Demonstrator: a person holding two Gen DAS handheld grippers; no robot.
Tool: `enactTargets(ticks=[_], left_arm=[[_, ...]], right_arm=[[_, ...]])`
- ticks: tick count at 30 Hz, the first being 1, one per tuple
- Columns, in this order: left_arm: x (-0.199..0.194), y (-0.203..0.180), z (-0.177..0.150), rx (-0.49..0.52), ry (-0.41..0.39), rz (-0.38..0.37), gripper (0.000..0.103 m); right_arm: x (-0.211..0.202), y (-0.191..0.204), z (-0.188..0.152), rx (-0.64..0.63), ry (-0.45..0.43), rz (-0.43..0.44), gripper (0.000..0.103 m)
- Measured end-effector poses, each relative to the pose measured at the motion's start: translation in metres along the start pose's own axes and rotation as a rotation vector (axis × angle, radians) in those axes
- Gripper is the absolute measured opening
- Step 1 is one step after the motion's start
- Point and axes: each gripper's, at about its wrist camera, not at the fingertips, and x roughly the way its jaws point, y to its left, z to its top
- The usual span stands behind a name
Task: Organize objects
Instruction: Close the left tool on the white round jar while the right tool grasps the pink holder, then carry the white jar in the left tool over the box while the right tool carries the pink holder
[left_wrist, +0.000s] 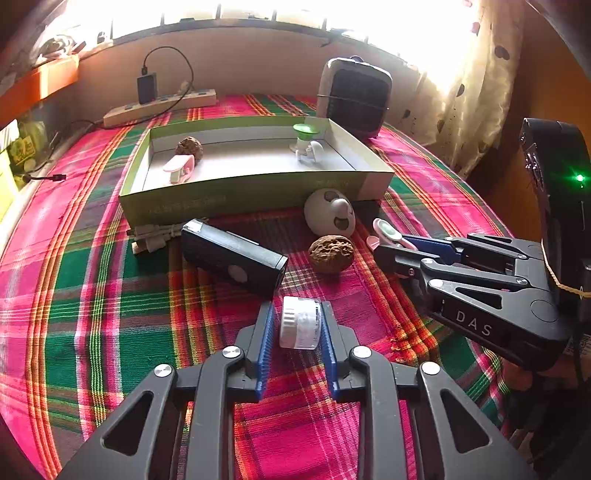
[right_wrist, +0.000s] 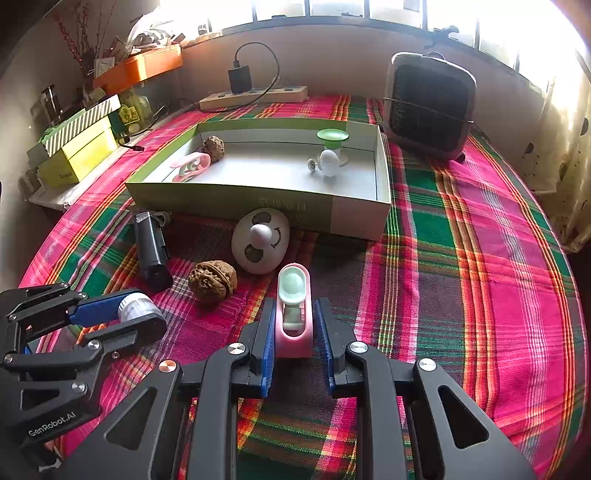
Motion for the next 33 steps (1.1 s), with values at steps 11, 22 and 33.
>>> enactTargets(ticks=[11, 22, 33], left_arm=[[-0.0001, -0.0011, -0.0011, -0.002, -0.007, 0.022, 0.017], [0.0, -0.0012, -0.0016, -0.01, -0.008, 0.023, 0.017], [-0.0051, -0.0092, 0.0022, 0.002, -0.004, 0.006, 0.017]], right_arm=[[-0.0007, -0.0008, -0.0001, 0.003, -0.001, 0.006, 0.021], [-0.0007, -0.0009, -0.0003, 0.002, -0.001, 0.004, 0.021], [-0.0035, -0.0008, -0.0022, -0.001, -0.002, -0.002, 0.018]])
